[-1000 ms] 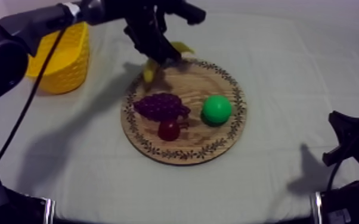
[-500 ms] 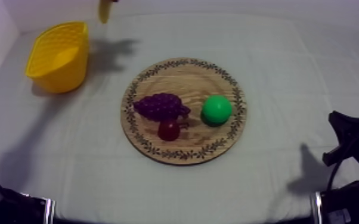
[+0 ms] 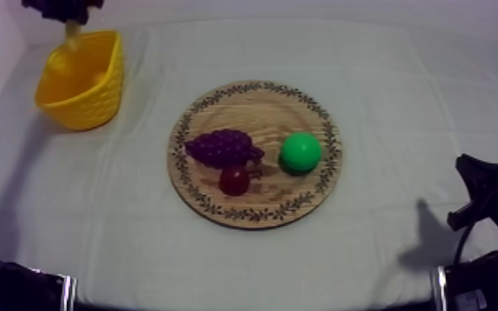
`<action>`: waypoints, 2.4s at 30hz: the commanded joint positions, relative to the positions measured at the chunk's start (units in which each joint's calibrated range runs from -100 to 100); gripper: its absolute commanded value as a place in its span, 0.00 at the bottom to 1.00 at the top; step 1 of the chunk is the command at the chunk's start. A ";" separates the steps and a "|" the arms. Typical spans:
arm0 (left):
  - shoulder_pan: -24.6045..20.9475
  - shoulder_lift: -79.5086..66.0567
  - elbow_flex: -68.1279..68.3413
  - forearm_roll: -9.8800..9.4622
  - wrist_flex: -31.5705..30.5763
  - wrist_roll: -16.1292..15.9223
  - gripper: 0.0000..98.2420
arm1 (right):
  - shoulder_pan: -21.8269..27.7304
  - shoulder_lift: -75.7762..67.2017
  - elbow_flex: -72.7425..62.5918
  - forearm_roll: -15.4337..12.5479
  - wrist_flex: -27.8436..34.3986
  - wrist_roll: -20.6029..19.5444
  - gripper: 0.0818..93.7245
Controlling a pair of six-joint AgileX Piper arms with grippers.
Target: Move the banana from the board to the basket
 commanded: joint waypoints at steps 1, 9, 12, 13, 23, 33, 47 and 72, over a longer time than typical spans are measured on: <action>-1.59 0.68 4.24 0.21 -2.18 0.05 0.24 | 0.00 -0.04 -0.03 -0.02 0.02 0.00 0.00; -4.37 3.25 13.82 1.09 -10.47 0.06 0.25 | 0.00 -0.04 -0.03 -0.02 0.02 0.00 0.00; -4.72 4.24 15.68 1.26 -12.24 0.23 0.25 | 0.00 -0.04 -0.03 -0.02 0.02 0.00 0.00; -4.76 4.61 16.07 1.32 -12.75 0.26 0.25 | 0.00 -0.04 -0.03 -0.02 0.02 0.00 0.00; -4.83 9.02 14.06 2.84 -15.10 -0.38 0.25 | 0.00 -0.04 -0.03 -0.02 0.02 0.00 0.00; -6.32 12.43 12.30 6.07 -16.88 -2.93 0.41 | 0.00 -0.04 -0.03 -0.02 0.02 0.00 0.00; -6.49 10.82 12.99 8.36 -22.24 -6.56 0.44 | 0.00 -0.04 -0.03 -0.02 0.02 0.00 0.00; -2.70 -53.41 68.23 13.65 -44.58 -6.48 0.00 | 0.00 -0.04 -0.03 -0.02 0.02 0.00 0.00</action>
